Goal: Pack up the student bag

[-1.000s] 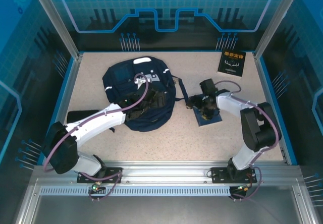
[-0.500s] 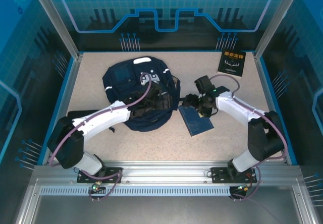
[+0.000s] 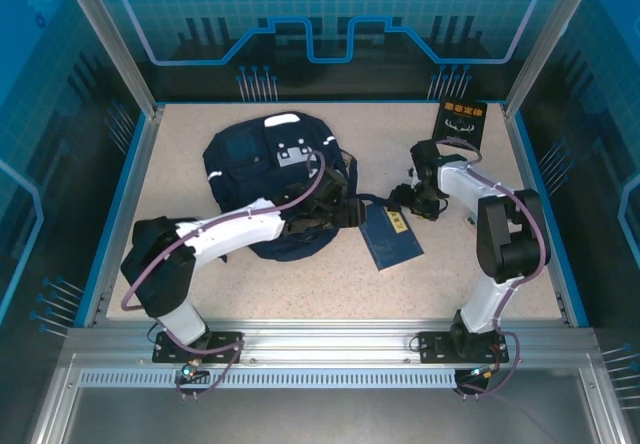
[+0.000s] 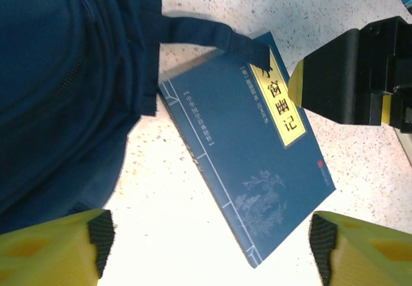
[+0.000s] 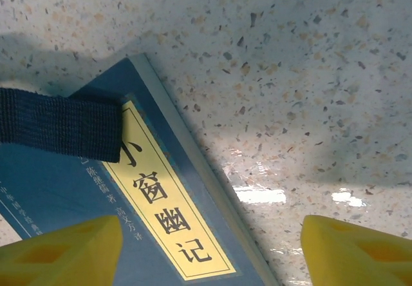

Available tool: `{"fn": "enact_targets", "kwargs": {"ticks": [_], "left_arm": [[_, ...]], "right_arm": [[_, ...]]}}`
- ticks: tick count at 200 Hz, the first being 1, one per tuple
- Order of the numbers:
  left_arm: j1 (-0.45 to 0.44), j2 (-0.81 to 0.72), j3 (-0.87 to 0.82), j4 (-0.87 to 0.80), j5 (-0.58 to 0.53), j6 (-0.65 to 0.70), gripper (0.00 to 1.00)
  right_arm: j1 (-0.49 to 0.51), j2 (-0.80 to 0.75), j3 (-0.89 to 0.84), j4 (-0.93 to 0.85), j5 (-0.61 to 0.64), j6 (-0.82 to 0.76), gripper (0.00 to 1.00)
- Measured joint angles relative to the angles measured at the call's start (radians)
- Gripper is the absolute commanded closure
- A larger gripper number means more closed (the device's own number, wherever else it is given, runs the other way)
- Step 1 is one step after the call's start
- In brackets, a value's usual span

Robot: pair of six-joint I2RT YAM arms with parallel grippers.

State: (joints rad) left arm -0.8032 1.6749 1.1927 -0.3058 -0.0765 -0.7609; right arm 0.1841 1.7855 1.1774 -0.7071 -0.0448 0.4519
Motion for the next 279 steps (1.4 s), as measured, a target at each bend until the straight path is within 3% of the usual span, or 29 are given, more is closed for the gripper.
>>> {"fn": "enact_targets", "kwargs": {"ticks": [8, 83, 174, 279], "left_arm": [[-0.003, 0.015, 0.010, 0.002, 0.013, -0.010, 0.29], [-0.041, 0.193, 0.119, -0.008, 0.083, -0.053, 0.40], [-0.056, 0.404, 0.236, -0.076, 0.088, -0.051, 0.53], [-0.056, 0.425, 0.267, -0.111, 0.080, -0.049, 0.62]], "right_arm": [[0.000, 0.002, -0.006, 0.001, -0.001, 0.002, 0.44], [0.005, -0.006, -0.101, 0.005, -0.036, 0.006, 0.64], [0.060, -0.218, -0.330, 0.005, -0.075, 0.122, 0.62], [0.060, -0.198, -0.324, -0.012, -0.109, 0.119, 0.56]]}}
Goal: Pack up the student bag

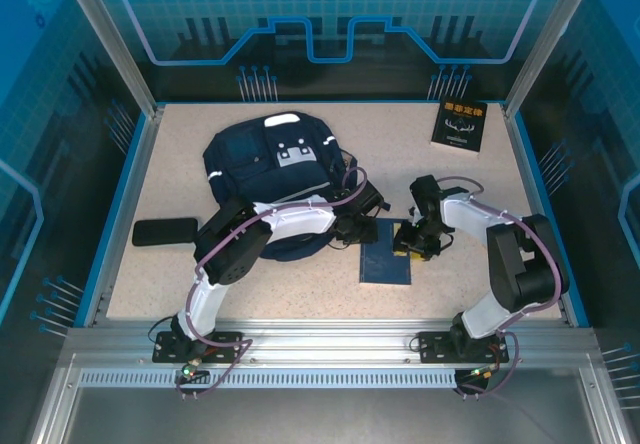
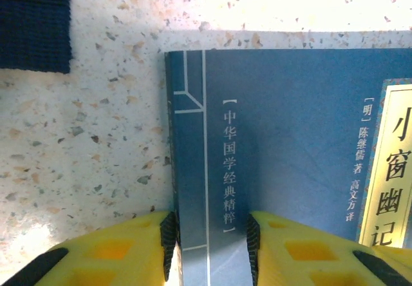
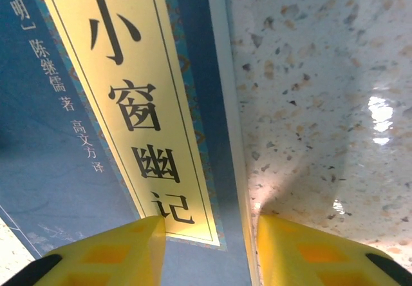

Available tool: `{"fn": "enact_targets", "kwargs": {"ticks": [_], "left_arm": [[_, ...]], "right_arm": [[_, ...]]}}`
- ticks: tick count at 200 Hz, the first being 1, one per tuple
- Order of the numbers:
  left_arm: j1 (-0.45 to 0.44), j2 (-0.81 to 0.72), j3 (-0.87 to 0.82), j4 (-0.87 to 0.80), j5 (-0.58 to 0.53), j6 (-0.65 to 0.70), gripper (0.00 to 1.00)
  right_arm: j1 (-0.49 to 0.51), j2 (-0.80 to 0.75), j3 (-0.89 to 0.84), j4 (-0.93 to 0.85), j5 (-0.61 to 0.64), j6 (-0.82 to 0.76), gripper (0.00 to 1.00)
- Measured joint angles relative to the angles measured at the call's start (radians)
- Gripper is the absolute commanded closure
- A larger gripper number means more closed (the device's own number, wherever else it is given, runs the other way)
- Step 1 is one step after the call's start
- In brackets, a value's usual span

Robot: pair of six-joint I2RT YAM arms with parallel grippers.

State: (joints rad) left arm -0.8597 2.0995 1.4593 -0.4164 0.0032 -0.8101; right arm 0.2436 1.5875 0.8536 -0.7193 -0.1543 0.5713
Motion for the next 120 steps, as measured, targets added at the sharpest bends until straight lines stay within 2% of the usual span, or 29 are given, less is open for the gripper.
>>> {"fn": "enact_targets", "kwargs": {"ticks": [69, 120], "left_arm": [[0.000, 0.007, 0.012, -0.021, -0.009, 0.018, 0.66], [0.000, 0.007, 0.012, -0.021, -0.010, 0.024, 0.68]], "right_arm": [[0.003, 0.050, 0.074, -0.024, 0.024, -0.088, 0.53], [0.000, 0.087, 0.103, -0.029, -0.001, -0.129, 0.58]]}}
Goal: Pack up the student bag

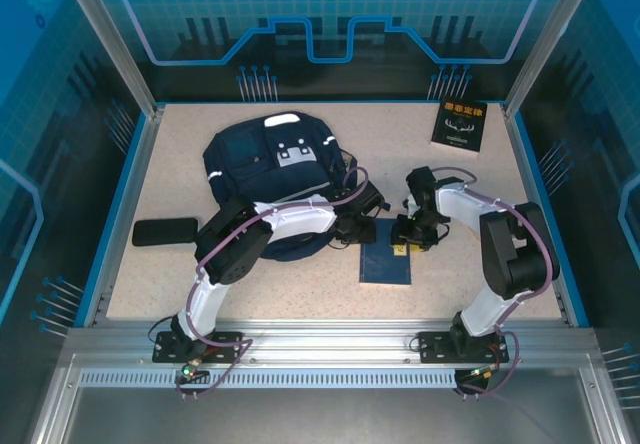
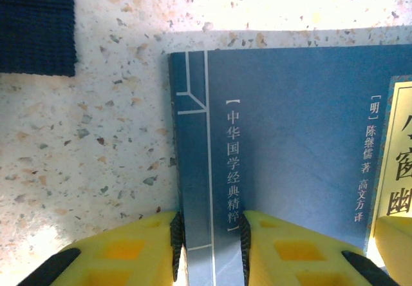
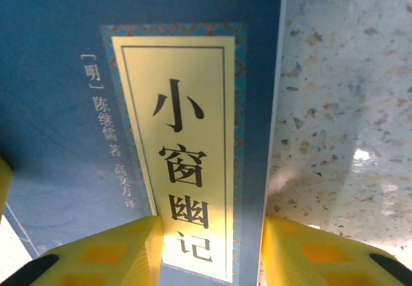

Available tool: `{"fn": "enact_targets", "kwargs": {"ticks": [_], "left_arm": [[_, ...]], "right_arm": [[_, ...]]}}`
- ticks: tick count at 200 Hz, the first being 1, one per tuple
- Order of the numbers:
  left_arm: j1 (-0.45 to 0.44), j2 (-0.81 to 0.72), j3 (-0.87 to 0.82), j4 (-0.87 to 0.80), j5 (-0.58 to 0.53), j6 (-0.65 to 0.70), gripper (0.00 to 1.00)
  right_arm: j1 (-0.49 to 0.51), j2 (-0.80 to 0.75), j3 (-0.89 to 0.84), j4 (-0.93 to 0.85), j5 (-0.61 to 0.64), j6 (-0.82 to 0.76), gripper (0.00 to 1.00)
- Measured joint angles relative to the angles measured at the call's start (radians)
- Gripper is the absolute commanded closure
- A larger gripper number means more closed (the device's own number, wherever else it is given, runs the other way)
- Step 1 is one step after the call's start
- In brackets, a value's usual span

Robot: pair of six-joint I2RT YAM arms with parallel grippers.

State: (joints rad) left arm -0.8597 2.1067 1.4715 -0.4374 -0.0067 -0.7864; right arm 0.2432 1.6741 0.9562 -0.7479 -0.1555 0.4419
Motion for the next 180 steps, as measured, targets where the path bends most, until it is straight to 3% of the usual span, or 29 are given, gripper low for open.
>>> {"fn": "enact_targets", "kwargs": {"ticks": [104, 180], "left_arm": [[0.000, 0.000, 0.003, -0.004, 0.000, 0.000, 0.69], [0.000, 0.000, 0.005, -0.006, 0.000, 0.003, 0.67]], "right_arm": [[0.000, -0.156, 0.034, -0.067, -0.107, 0.009, 0.71], [0.000, -0.149, 0.034, -0.086, -0.064, 0.029, 0.84]]}}
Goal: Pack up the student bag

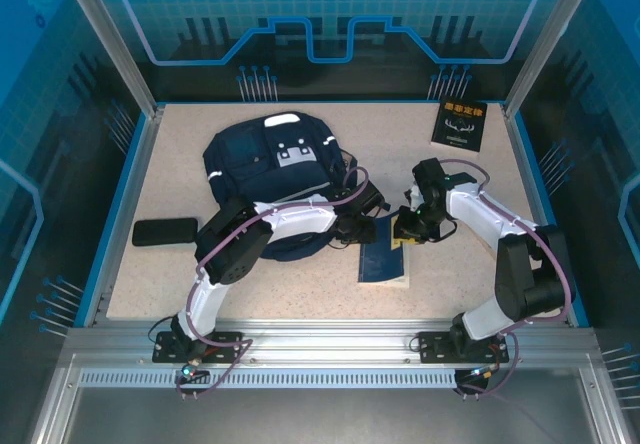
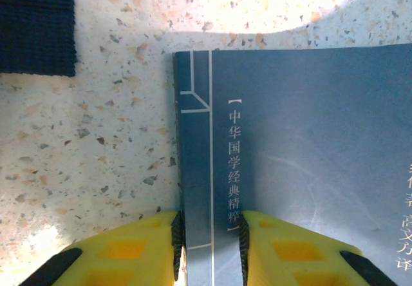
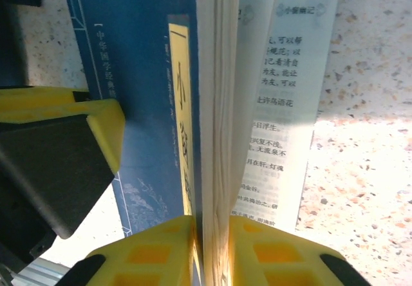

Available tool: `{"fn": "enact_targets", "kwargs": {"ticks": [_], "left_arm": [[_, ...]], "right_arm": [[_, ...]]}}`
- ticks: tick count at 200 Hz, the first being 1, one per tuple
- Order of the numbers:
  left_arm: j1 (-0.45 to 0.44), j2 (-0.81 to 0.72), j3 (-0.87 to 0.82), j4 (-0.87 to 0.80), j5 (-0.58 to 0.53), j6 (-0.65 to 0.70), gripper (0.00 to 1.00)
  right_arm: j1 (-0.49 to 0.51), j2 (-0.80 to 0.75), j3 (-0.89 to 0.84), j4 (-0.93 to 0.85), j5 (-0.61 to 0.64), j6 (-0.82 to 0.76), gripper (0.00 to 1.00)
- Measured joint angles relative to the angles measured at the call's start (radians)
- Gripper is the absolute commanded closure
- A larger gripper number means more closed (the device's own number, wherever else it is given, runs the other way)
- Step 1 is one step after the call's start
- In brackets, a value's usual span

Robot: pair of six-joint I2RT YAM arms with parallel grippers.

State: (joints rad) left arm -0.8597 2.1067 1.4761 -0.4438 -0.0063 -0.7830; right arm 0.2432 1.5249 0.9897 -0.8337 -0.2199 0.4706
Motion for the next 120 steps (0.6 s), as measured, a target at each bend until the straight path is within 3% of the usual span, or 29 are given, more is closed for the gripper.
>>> {"fn": "enact_targets", "kwargs": {"ticks": [35, 64, 120], "left_arm": [[0.002, -0.005, 0.001, 0.000, 0.000, 0.018, 0.63], [0.015, -0.036, -0.011, 0.001, 0.008, 0.033, 0.54], [0.098, -0.302, -0.162, 0.082, 0.076, 0.032, 0.20]], "right_arm": [[0.000, 0.000, 0.000, -0.010, 0.022, 0.002, 0.94], [0.000, -0.002, 0.000, -0.015, 0.030, 0.000, 0.97], [-0.001, -0.097, 0.038, -0.034, 0.007, -0.006, 1.00]]}}
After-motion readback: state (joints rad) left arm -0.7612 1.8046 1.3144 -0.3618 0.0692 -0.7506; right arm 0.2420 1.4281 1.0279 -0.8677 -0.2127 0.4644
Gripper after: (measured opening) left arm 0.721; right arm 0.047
